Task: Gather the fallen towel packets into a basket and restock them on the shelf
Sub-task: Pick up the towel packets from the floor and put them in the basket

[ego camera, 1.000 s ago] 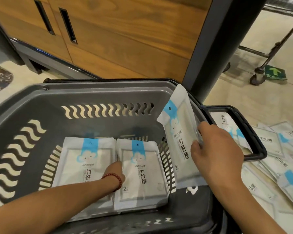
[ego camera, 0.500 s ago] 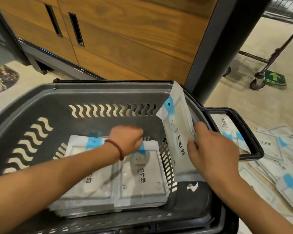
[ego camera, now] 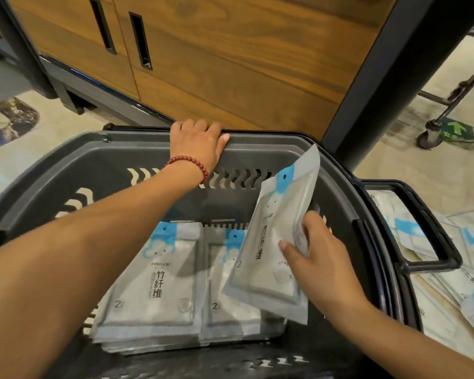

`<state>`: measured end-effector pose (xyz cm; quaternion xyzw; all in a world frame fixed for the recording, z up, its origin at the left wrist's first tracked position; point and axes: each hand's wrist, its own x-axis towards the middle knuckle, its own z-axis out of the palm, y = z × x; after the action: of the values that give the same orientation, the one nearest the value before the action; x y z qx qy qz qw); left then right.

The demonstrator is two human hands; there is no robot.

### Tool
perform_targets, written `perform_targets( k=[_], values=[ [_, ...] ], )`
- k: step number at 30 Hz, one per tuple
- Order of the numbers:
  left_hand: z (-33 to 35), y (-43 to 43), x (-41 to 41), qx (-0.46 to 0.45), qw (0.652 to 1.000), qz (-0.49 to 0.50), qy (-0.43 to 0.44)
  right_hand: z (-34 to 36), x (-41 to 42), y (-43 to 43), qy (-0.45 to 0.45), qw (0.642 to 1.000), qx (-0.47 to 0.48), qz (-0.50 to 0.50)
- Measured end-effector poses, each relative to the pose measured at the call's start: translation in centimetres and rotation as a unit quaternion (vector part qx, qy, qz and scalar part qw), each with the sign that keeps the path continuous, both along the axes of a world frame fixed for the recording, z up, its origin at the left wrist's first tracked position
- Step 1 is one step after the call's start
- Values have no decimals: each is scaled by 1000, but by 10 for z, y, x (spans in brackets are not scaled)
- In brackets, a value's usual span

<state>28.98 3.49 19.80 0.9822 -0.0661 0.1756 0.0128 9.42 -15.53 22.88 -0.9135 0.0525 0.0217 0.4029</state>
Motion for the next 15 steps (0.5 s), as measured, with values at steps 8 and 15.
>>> perform_targets(
  k=[8,15],
  values=[
    [-7,3,-2,1,1000,-2,-23,-9,-8,3,39,999,6,-9],
    [-10,2,-1,-5,999,0,-42,-58,34,14,278,957,-66,-46]
  ],
)
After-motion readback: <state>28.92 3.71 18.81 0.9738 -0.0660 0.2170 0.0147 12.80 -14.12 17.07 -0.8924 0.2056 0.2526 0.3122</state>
